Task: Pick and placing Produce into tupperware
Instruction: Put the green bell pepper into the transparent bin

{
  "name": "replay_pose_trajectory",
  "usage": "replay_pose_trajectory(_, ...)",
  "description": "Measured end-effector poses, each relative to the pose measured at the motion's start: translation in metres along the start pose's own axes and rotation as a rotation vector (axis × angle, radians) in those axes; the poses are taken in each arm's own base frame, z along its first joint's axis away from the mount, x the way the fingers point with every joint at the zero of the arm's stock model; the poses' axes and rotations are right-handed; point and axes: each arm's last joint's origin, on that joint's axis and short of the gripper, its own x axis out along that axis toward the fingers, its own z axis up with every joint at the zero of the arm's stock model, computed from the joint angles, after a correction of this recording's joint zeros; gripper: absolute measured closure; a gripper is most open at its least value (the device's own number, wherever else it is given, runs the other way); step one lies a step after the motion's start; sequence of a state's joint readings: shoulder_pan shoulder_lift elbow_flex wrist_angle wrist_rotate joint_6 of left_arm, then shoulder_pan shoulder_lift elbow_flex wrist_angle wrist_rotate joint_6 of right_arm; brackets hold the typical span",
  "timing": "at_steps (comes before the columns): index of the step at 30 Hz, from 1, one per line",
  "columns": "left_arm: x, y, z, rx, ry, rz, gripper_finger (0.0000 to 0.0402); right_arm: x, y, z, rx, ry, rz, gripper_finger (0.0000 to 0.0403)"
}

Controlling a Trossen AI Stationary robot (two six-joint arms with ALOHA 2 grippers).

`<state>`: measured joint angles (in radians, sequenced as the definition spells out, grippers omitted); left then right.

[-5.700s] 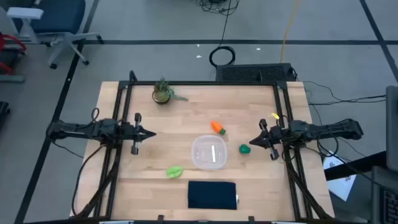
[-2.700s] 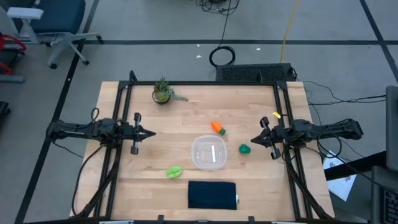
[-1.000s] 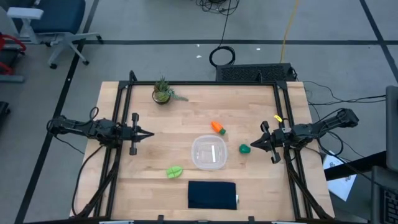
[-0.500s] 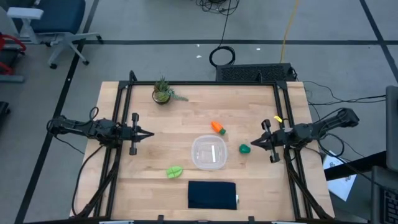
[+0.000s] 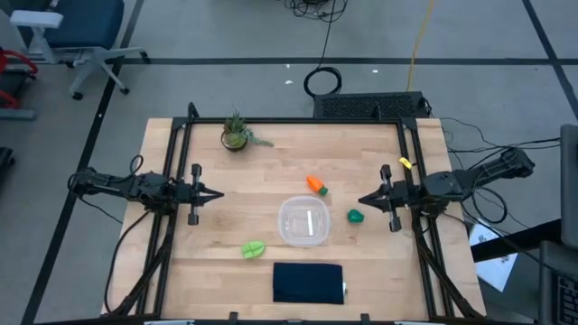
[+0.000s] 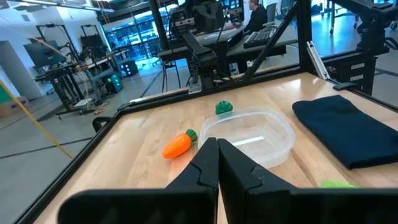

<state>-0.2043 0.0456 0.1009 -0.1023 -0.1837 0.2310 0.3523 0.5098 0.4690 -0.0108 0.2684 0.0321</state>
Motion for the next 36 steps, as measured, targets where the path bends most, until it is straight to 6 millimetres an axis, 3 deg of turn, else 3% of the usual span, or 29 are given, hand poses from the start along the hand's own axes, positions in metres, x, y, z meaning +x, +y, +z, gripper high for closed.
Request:
replay_pose_trajectory(10,0.0,0.0,0.0,0.0,-0.001,0.0,0.0401,0.012,0.0,0.036,0.127,0.107,-0.056,0.0403)
replay_pose_trajectory(22,0.0,0.0,0.0,0.007,-0.001,0.001,0.0401,0.021,-0.01,0.059,0.277,0.44,-0.216,0.0403)
replay_pose_trajectory(27,0.0,0.0,0.0,0.007,-0.001,0.0,0.0401,0.03,-0.01,0.068,0.318,0.566,-0.154,0.0403)
replay_pose_trajectory(36,0.0,0.0,0.0,0.01,-0.001,0.001,0.0401,0.044,-0.019,0.079,0.388,0.767,-0.198,0.0403)
